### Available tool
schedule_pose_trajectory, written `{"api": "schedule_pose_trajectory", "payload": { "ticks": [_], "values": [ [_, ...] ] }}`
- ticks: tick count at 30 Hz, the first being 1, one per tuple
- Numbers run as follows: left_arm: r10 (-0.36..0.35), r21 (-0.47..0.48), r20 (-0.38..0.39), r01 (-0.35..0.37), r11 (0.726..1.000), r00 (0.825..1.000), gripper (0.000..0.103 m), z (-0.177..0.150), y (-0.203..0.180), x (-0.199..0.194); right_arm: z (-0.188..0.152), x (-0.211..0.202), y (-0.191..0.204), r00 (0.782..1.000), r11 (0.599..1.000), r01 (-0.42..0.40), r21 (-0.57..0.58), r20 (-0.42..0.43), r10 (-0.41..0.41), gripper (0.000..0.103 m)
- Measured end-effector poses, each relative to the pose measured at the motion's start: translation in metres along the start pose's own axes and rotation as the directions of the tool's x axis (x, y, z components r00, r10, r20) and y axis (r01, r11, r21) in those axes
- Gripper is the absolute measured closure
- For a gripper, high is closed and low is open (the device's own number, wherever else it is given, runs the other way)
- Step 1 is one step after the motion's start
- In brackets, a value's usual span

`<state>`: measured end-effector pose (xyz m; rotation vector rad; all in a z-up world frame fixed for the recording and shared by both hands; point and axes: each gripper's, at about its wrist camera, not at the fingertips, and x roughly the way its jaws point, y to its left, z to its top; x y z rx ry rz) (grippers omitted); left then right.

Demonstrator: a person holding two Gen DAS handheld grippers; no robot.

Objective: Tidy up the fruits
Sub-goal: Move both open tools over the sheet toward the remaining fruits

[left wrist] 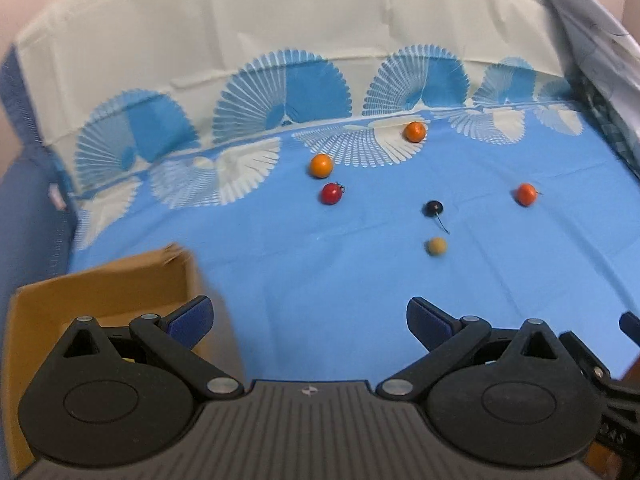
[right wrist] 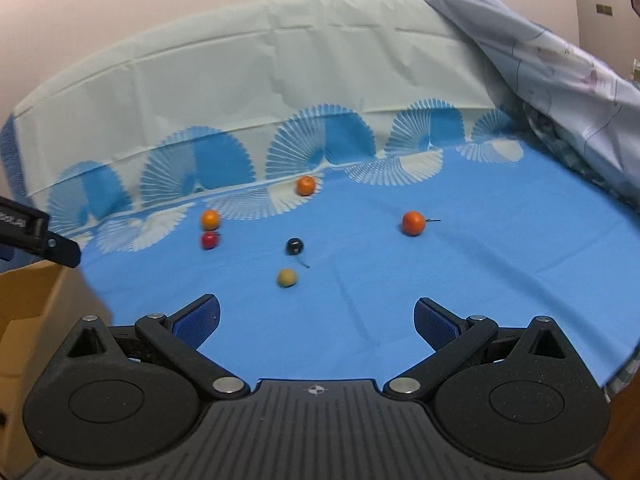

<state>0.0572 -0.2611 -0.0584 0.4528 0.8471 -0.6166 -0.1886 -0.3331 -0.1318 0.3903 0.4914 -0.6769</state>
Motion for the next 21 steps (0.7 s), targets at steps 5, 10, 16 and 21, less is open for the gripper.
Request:
{"api": "schedule_pose_trajectory", "payload": {
  "ticks": [5, 10, 16, 21],
  "values": [
    [-0.023, -0.051, -0.062, 0.02, 0.998, 0.998, 0.0, 0.046, 0.001, 0.1, 0.023, 0.085, -0.002, 1.0, 0.999, 0.001, -0.053, -0.003, -0.002, 0.001],
    [-0.071, -0.143, -0.148, 0.05, 0.988, 0.986, 0.0, 0.082, 0.012, 0.193, 0.042, 0.18, 0.01, 0.999, 0.989, -0.046, -0.143, -0.035, 0.042, 0.001],
    [-0.077, -0.19, -0.172, 0.044, 0.981, 0.982, 0.0, 0.102, 0.012, 0.263, 0.051, 0.277, 0.023, 0.988, 0.974, -0.081, -0.21, -0.144, 0.051, 0.001],
    [-0.044, -0.174, -0.251, 0.0, 0.985, 0.967, 0.0, 0.108, 0.002, 0.301, 0.041, 0.319, 0.022, 0.979, 0.977, -0.073, -0.199, -0.203, 0.032, 0.001]
  ]
}}
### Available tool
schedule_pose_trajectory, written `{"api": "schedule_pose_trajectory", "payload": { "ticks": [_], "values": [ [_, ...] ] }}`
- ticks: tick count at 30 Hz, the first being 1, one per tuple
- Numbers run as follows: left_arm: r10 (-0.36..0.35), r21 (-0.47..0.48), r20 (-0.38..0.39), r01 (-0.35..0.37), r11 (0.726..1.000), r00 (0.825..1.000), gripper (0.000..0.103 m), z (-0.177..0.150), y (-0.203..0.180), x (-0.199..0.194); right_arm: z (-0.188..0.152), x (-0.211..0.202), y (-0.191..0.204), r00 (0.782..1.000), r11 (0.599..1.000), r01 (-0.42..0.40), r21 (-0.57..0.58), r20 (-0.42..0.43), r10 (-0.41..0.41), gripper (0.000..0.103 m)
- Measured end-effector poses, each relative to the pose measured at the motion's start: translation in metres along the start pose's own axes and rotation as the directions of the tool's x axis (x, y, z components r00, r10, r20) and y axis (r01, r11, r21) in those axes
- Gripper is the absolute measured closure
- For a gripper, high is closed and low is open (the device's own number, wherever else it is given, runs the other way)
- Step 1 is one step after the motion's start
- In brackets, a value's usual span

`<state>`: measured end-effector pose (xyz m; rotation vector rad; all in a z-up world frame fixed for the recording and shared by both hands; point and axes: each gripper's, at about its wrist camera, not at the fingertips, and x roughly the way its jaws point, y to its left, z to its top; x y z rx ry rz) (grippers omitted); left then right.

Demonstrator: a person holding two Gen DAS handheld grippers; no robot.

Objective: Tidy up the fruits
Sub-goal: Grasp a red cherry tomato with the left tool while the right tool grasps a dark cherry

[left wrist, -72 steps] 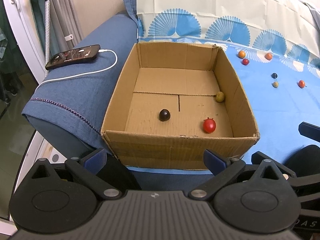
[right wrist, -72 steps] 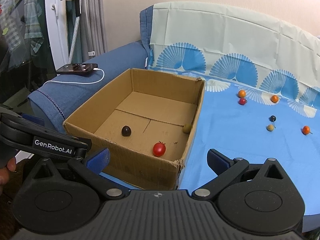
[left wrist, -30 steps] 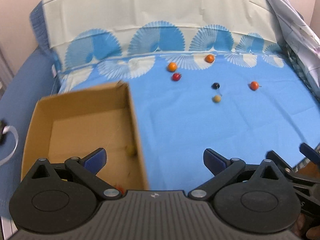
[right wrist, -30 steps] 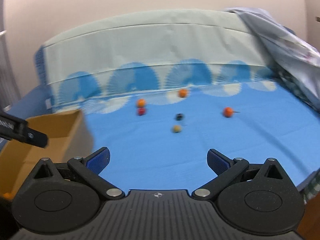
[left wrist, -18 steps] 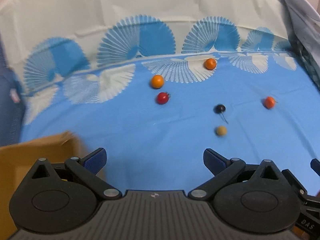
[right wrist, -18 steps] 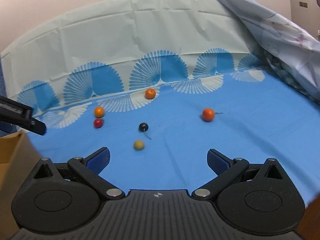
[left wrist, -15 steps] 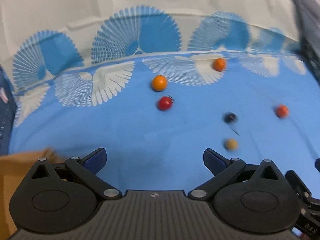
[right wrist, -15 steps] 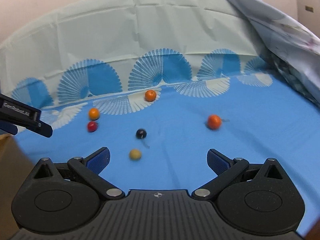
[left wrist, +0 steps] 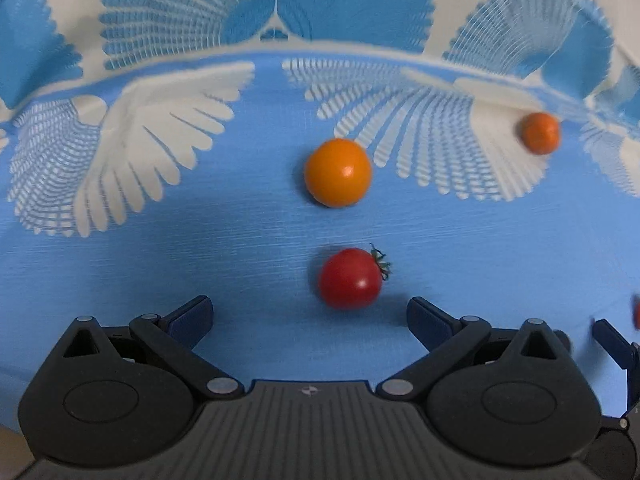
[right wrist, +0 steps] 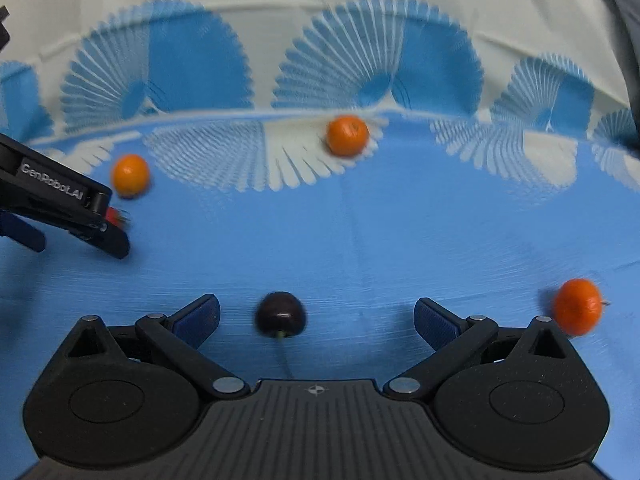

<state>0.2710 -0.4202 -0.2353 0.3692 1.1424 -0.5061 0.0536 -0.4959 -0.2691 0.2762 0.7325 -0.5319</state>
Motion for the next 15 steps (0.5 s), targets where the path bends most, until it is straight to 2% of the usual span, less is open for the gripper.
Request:
{"api": "schedule_pose_trajectory", "payload": {
  "ticks": [1, 7, 8, 9, 10, 11, 12, 15],
  "values": [
    [0.014, 0.0, 0.011, -0.014, 1.0, 1.0, 0.0, 0.001, -0.002, 0.001, -0.002, 0.0, 0.0, 1.0, 1.0, 0.001, 0.001, 0.032, -0.001, 0.001],
    [0.021, -0.003, 0.014, -0.021, 1.0, 1.0, 0.002, 0.007, -0.004, 0.003, -0.004, 0.0, 0.002, 0.999, 1.0, -0.001, -0.019, 0.035, 0.002, 0.002],
    [0.025, -0.014, 0.014, -0.025, 1.0, 1.0, 0.006, 0.009, -0.002, 0.002, -0.004, -0.004, 0.002, 0.999, 1.0, -0.017, -0.022, 0.038, 0.017, 0.013],
    [0.034, -0.023, 0.029, -0.033, 0.999, 0.999, 0.022, 0.009, -0.001, -0.002, -0.004, -0.01, 0.003, 0.998, 0.999, -0.031, -0.035, 0.053, 0.033, 0.038],
    [0.027, -0.025, 0.056, -0.026, 0.999, 0.998, 0.044, 0.009, 0.0, -0.008, -0.003, -0.016, 0.005, 0.997, 0.997, -0.049, -0.059, 0.063, 0.053, 0.052],
    [0.002, -0.021, 0.066, 0.0, 1.0, 0.998, 0.056, 0.009, 0.002, -0.013, -0.002, -0.018, 0.008, 0.996, 0.995, -0.067, -0.072, 0.059, 0.071, 0.071],
    [-0.018, -0.026, 0.056, 0.019, 0.999, 0.998, 0.071, 0.01, 0.004, -0.015, -0.002, -0.019, 0.009, 0.995, 0.995, -0.076, -0.068, 0.056, 0.079, 0.076],
    [-0.063, -0.059, 0.036, 0.065, 0.996, 0.997, 0.071, 0.009, 0.011, -0.021, -0.003, -0.022, 0.008, 0.996, 0.997, -0.066, -0.041, 0.062, 0.069, 0.076]
  ]
}}
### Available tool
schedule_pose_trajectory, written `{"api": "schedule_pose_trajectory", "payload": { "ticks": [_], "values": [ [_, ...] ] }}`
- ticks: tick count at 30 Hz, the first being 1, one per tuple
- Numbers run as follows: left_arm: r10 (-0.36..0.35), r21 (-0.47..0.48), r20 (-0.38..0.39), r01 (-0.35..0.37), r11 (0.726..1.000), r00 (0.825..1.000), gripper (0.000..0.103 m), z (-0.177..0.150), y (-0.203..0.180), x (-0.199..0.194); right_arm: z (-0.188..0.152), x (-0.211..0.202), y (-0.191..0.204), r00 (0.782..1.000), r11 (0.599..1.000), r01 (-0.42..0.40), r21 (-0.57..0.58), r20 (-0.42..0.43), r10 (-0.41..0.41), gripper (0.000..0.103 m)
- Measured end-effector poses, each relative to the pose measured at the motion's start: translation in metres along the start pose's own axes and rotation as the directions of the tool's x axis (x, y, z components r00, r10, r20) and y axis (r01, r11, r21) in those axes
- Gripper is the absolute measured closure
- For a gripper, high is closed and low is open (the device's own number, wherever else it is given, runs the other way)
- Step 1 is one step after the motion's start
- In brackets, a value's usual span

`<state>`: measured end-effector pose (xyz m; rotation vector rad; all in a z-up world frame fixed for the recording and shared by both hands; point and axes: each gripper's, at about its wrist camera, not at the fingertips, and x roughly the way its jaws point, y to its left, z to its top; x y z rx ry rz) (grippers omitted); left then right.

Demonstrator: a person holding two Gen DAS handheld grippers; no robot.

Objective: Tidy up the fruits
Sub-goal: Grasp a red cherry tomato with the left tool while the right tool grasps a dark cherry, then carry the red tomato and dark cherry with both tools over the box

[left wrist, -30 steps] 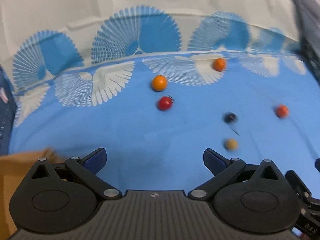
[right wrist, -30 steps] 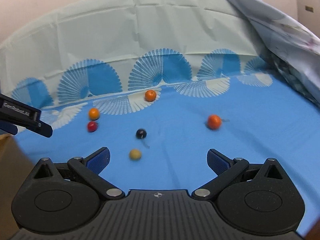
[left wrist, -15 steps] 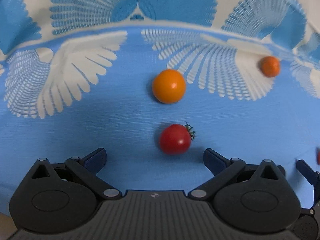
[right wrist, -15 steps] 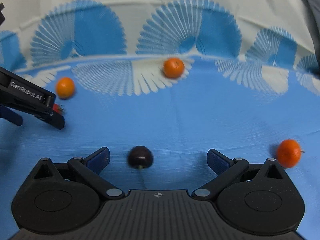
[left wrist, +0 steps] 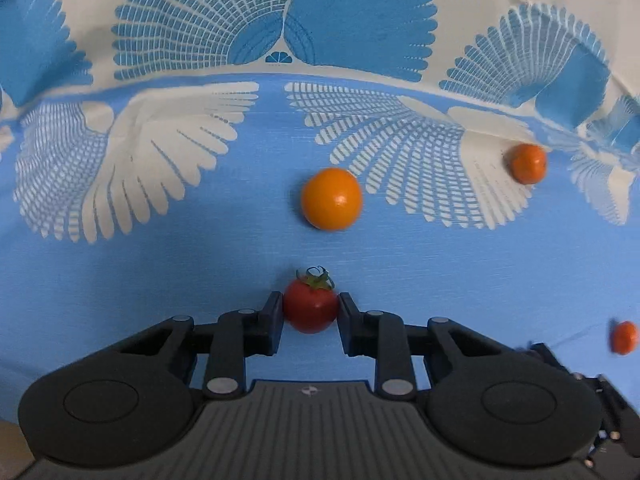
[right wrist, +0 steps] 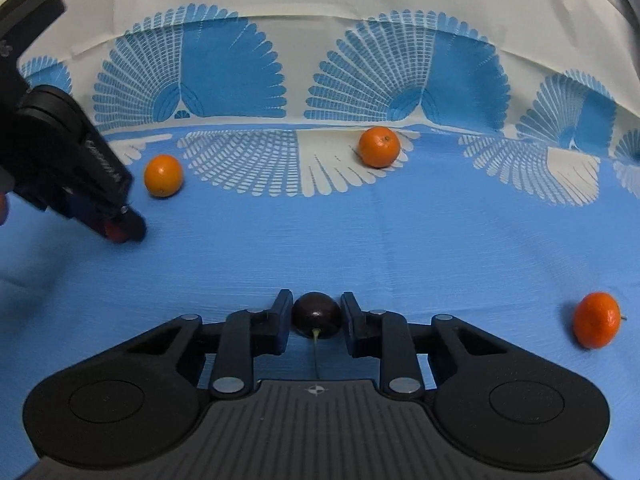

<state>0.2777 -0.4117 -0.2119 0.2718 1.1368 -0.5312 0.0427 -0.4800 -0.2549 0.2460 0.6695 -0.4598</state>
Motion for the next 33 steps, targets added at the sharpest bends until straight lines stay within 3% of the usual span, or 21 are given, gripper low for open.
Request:
{"api": "schedule_pose_trajectory", "payload": {
  "ticks": [6, 13, 21, 33],
  "values": [
    [-0.036, 0.007, 0.034, 0.036, 0.999, 0.999, 0.071, -0.006, 0.0, -0.028, 0.01, -0.024, -0.003, 0.998, 0.999, 0.011, 0.035, 0.06, -0.014, 0.076],
    [-0.063, 0.042, 0.077, 0.06, 0.997, 0.995, 0.071, -0.041, -0.005, -0.092, 0.018, -0.082, 0.015, 0.991, 0.999, -0.027, 0.028, 0.129, 0.024, 0.076],
    [-0.025, 0.112, 0.164, 0.007, 0.994, 0.986, 0.071, -0.109, -0.001, -0.182, -0.002, -0.174, 0.051, 0.983, 0.996, -0.092, 0.018, 0.159, 0.088, 0.076],
    [-0.034, 0.063, 0.199, 0.022, 0.998, 0.979, 0.071, -0.246, 0.06, -0.31, -0.07, -0.319, 0.136, 0.961, 0.976, -0.213, -0.055, 0.168, 0.219, 0.076]
  ]
}}
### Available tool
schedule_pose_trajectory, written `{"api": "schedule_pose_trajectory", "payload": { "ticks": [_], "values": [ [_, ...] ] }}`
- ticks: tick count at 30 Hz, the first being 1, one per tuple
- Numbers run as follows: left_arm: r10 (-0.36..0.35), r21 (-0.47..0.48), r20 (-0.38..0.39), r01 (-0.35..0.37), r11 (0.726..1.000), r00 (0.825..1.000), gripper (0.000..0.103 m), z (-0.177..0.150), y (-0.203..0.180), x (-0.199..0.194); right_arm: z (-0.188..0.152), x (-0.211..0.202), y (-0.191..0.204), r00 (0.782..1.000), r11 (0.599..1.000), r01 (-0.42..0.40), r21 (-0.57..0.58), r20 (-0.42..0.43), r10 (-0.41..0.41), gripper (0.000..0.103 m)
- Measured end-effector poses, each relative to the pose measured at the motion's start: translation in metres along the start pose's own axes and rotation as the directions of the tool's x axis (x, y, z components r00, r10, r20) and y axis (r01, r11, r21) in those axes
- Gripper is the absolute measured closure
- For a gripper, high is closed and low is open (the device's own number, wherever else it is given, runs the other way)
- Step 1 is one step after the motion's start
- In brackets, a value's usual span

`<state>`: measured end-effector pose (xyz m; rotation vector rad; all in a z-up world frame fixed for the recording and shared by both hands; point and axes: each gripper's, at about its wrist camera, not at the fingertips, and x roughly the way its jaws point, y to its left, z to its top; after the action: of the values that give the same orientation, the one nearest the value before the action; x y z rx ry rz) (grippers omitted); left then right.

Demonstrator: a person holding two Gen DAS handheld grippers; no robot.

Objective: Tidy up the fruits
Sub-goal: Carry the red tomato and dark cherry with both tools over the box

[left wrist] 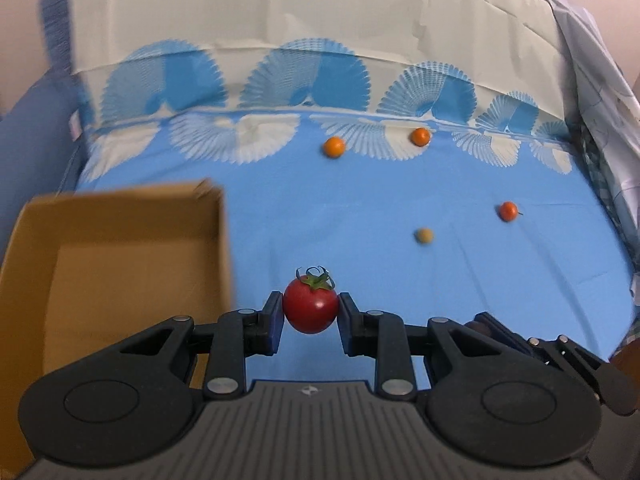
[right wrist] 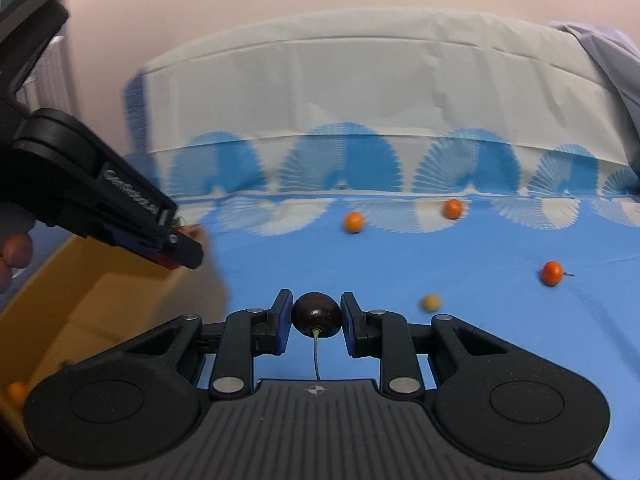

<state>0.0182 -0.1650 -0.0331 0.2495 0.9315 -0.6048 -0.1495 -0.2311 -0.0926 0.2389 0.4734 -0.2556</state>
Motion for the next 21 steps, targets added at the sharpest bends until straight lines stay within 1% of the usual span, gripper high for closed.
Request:
{"api": "schedule_pose_trajectory", "payload": {
  "ticks": [2, 6, 11, 13, 18, 21],
  "values": [
    [0.002, -0.015, -0.003, -0.002, 1.0, 1.0, 0.071, -0.022, 0.014, -0.021, -0.006, -0.02, 0.022, 0.999, 0.999, -0.032, -0.002, -0.006, 0.032, 0.076],
    [0.026, -0.007, -0.005, -0.026, 1.0, 1.0, 0.071, -0.061, 0.039, -0.054, -0.016, -0.052, 0.059, 0.995, 0.996, -0.094, -0.008, -0.026, 0.093, 0.076],
    [0.066, -0.027, 0.002, -0.065, 0.997, 0.998, 0.071, -0.105, 0.074, -0.091, -0.03, -0.083, 0.103, 0.984, 0.983, -0.171, -0.06, -0.055, 0.168, 0.076],
    [0.078, -0.046, 0.006, -0.078, 0.996, 0.997, 0.071, -0.12, 0.087, -0.104, -0.035, -0.093, 0.119, 0.983, 0.979, -0.182, -0.092, -0.056, 0.177, 0.076],
    [0.108, -0.096, 0.015, -0.106, 0.99, 0.994, 0.071, -0.153, 0.116, -0.134, -0.04, -0.113, 0.144, 0.98, 0.972, -0.197, -0.131, -0.047, 0.193, 0.076],
    [0.124, -0.104, 0.026, -0.121, 0.987, 0.992, 0.071, -0.168, 0.124, -0.145, -0.04, -0.125, 0.154, 0.98, 0.968, -0.201, -0.153, -0.031, 0.199, 0.076]
  ]
}}
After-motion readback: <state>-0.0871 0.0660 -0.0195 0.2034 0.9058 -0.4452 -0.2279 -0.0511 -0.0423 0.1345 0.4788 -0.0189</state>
